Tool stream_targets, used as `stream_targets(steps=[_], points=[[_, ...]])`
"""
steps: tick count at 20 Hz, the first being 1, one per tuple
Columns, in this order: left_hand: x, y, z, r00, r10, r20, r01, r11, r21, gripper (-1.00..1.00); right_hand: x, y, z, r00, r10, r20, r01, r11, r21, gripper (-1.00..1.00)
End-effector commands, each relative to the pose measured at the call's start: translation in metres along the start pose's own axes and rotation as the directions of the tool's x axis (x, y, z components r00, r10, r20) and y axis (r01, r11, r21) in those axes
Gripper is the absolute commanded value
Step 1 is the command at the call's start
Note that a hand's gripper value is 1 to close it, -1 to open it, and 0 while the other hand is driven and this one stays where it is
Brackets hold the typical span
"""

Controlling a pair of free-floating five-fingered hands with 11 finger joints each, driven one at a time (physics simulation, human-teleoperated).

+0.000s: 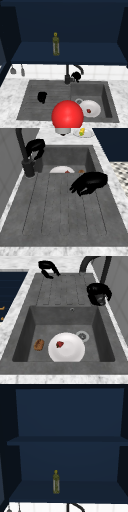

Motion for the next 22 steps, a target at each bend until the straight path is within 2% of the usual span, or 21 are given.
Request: stream_targets(steps=[1, 3, 5, 12, 17, 21, 22], points=[[0.000, 0.000, 0.000, 1.0000, 0.000, 0.000, 0.000, 1.0000, 0.000, 0.00, 0.000, 0.020, -0.010, 0.999, -0.036, 0.014, 0.034, 0.997, 0.071, 1.00], [0.000, 0.000, 0.000, 1.0000, 0.000, 0.000, 0.000, 1.0000, 0.000, 0.00, -0.007, 0.021, -0.008, 0.999, -0.028, 0.027, 0.028, 1.000, 0.009, 1.00], [0.000, 0.000, 0.000, 1.0000, 0.000, 0.000, 0.000, 1.0000, 0.000, 0.00, -0.010, 0.019, -0.006, 0.999, -0.016, 0.046, 0.017, 1.000, -0.019, 1.00], [0.000, 0.000, 0.000, 1.0000, 0.000, 0.000, 0.000, 1.0000, 0.000, 0.00, -0.014, 0.022, -0.005, 0.998, -0.056, 0.031, 0.057, 0.996, -0.064, 1.00], [0.000, 0.000, 0.000, 1.0000, 0.000, 0.000, 0.000, 1.0000, 0.000, 0.00, -0.013, 0.024, -0.006, 0.998, -0.061, 0.023, 0.064, 0.991, -0.119, 1.00], [0.000, 0.000, 0.000, 1.0000, 0.000, 0.000, 0.000, 1.0000, 0.000, 0.00, -0.011, 0.029, -0.001, 0.998, -0.055, 0.018, 0.057, 0.982, -0.180, 1.00], [0.000, 0.000, 0.000, 1.0000, 0.000, 0.000, 0.000, 1.0000, 0.000, 0.00, -0.011, 0.042, 0.012, 0.999, -0.019, 0.032, 0.025, 0.977, -0.211, 1.00]])
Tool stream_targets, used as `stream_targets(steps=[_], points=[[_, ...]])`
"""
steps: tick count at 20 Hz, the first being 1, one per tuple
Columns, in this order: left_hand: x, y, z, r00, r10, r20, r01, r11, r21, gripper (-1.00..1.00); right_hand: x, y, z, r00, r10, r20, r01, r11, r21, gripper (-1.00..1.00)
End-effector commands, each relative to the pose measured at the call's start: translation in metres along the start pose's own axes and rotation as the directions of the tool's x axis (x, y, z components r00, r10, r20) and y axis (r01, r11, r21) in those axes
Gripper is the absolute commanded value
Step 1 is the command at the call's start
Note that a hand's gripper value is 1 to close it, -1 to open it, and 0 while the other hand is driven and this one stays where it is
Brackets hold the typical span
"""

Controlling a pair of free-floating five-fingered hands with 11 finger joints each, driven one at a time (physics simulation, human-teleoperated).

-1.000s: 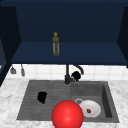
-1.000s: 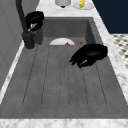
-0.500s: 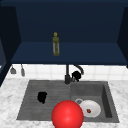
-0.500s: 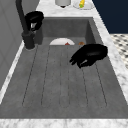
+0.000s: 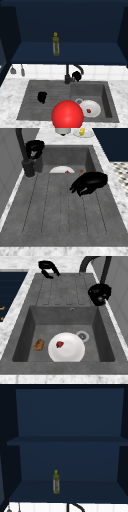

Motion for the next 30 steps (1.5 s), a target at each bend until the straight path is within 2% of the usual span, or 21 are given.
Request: stream_targets(steps=[1, 3, 4, 7, 11, 18, 24, 30], points=[[0.000, 0.000, 0.000, 1.0000, 0.000, 0.000, 0.000, 1.0000, 0.000, 0.00, 0.000, 0.022, 0.023, 0.998, -0.040, -0.045, 0.040, 0.999, -0.020, 1.00], [0.000, 0.000, 0.000, 1.0000, 0.000, 0.000, 0.000, 1.0000, 0.000, 0.00, 0.005, 0.024, 0.024, 0.996, -0.033, -0.082, 0.026, 0.997, -0.076, 1.00], [0.000, 0.000, 0.000, 1.0000, 0.000, 0.000, 0.000, 1.0000, 0.000, 0.00, 0.008, 0.020, 0.025, 0.997, -0.019, -0.071, 0.012, 0.996, -0.092, 1.00], [0.000, 0.000, 0.000, 1.0000, 0.000, 0.000, 0.000, 1.0000, 0.000, 0.00, 0.013, 0.005, 0.026, 0.998, -0.032, -0.053, 0.027, 0.995, -0.097, 1.00], [0.000, 0.000, 0.000, 1.0000, 0.000, 0.000, 0.000, 1.0000, 0.000, 0.00, 0.014, 0.005, 0.027, 0.998, -0.034, -0.045, 0.029, 0.994, -0.105, 1.00], [0.000, 0.000, 0.000, 1.0000, 0.000, 0.000, 0.000, 1.0000, 0.000, 0.00, 0.008, 0.003, 0.029, 0.998, -0.065, 0.004, 0.065, 0.990, -0.128, 1.00], [0.000, 0.000, 0.000, 1.0000, 0.000, 0.000, 0.000, 1.0000, 0.000, 0.00, 0.005, 0.004, 0.030, 0.996, -0.086, 0.019, 0.087, 0.986, -0.140, 1.00], [0.000, 0.000, 0.000, 1.0000, 0.000, 0.000, 0.000, 1.0000, 0.000, 0.00, 0.000, 0.007, 0.030, 0.985, -0.171, 0.009, 0.171, 0.975, -0.141, 1.00]])
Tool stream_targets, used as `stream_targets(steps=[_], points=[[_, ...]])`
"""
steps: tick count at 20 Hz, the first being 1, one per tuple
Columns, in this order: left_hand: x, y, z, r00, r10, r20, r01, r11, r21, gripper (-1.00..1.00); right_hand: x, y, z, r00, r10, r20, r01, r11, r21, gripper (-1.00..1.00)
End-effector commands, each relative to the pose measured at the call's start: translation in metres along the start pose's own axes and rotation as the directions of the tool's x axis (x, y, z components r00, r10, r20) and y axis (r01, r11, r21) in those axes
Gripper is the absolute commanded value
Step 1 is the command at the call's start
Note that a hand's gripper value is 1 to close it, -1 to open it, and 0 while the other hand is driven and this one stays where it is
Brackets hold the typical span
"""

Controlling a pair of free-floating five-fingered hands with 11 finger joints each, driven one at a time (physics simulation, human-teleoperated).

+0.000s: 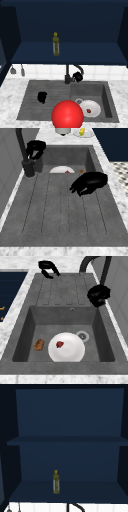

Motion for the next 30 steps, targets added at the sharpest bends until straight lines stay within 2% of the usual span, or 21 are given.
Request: stream_targets(steps=[1, 4, 10, 18, 23, 30], points=[[0.0000, 0.0000, 0.0000, 1.0000, 0.000, 0.000, 0.000, 1.0000, 0.000, 0.00, 0.0098, -0.0061, 0.0139, 0.992, -0.105, -0.063, 0.105, 0.994, -0.012, 1.00], [0.0000, 0.0000, 0.0000, 1.0000, 0.000, 0.000, 0.000, 1.0000, 0.000, 0.00, 0.0095, -0.0100, 0.0136, 0.986, -0.149, -0.079, 0.149, 0.989, -0.008, 1.00], [0.0000, 0.0000, 0.0000, 1.0000, 0.000, 0.000, 0.000, 1.0000, 0.000, 0.00, 0.0108, -0.0113, 0.0126, 0.983, -0.165, -0.085, 0.166, 0.986, -0.005, 1.00], [0.0000, 0.0000, 0.0000, 1.0000, 0.000, 0.000, 0.000, 1.0000, 0.000, 0.00, 0.0112, -0.0115, 0.0127, 0.981, -0.173, -0.091, 0.173, 0.985, -0.008, 1.00], [0.0000, 0.0000, 0.0000, 1.0000, 0.000, 0.000, 0.000, 1.0000, 0.000, 0.00, 0.0109, -0.0148, 0.0153, 0.985, -0.148, -0.093, 0.150, 0.989, 0.009, 1.00], [0.0000, 0.0000, 0.0000, 1.0000, 0.000, 0.000, 0.000, 1.0000, 0.000, 0.00, 0.0119, -0.0154, 0.0176, 0.987, -0.138, -0.087, 0.140, 0.990, 0.010, 1.00]])
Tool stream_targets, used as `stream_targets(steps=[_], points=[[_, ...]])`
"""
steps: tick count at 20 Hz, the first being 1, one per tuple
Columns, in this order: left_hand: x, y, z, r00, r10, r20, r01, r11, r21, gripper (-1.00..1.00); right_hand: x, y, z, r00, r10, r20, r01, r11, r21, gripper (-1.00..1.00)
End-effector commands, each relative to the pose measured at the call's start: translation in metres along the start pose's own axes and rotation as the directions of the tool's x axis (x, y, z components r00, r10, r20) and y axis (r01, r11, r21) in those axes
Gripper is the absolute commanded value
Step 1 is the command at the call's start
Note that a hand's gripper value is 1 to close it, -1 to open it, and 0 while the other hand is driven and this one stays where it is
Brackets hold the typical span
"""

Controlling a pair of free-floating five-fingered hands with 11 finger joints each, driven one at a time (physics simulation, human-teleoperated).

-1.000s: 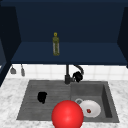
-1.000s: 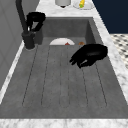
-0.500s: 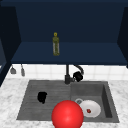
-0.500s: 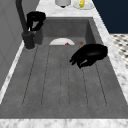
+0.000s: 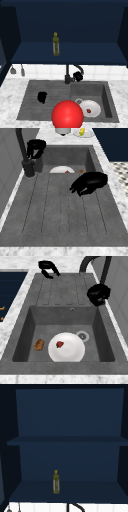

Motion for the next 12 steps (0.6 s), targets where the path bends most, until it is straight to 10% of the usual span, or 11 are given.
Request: stream_targets(steps=[1, 12], points=[[0.0000, 0.0000, 0.0000, 1.0000, 0.000, 0.000, 0.000, 1.0000, 0.000, 0.00, 0.0095, -0.0066, 0.0189, 0.991, -0.131, -0.040, 0.131, 0.991, -0.016, 1.00], [0.0000, 0.0000, 0.0000, 1.0000, 0.000, 0.000, 0.000, 1.0000, 0.000, 0.00, 0.0108, -0.0075, 0.0203, 0.992, -0.122, -0.038, 0.121, 0.993, -0.012, 1.00]])
